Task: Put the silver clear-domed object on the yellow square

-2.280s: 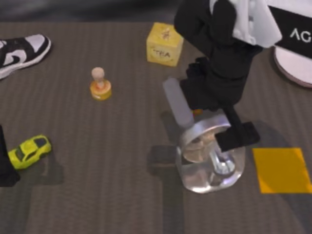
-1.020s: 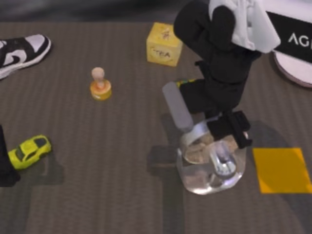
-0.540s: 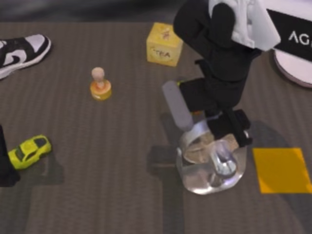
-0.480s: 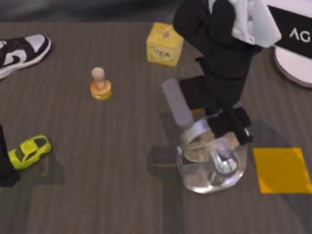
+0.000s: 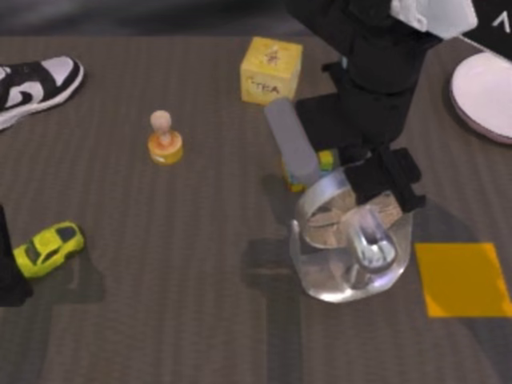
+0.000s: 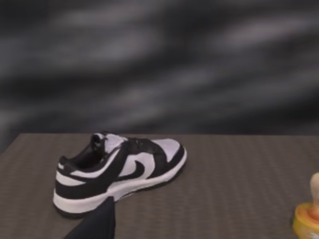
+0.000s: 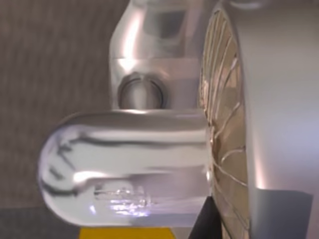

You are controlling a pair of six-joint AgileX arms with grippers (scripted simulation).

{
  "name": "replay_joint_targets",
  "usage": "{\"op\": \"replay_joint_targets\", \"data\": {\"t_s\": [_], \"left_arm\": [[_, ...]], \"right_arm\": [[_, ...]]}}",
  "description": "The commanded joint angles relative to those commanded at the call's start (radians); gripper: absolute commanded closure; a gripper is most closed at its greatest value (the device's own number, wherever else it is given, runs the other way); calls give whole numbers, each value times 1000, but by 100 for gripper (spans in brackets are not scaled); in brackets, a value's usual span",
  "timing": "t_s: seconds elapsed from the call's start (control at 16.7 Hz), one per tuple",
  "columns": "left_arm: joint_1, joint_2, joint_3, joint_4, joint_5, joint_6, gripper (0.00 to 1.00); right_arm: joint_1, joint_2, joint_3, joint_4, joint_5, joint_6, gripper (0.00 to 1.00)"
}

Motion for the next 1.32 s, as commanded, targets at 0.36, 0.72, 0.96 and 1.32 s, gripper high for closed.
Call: {"op": "replay_joint_targets", "data": {"t_s": [0.36, 0.72, 0.96, 1.32], "left_arm": [[0, 0, 0, 0, 0, 0, 0], [0, 0, 0, 0, 0, 0, 0], [0, 0, 0, 0, 0, 0, 0], [0, 0, 0, 0, 0, 0, 0]], "right_arm": [[-5, 0, -12, 3, 5, 56, 100], [-33, -29, -73, 27, 30, 436, 100], [-74, -82, -131, 58, 47, 852, 100], [-153, -192, -230, 101, 53, 1601, 100]]}}
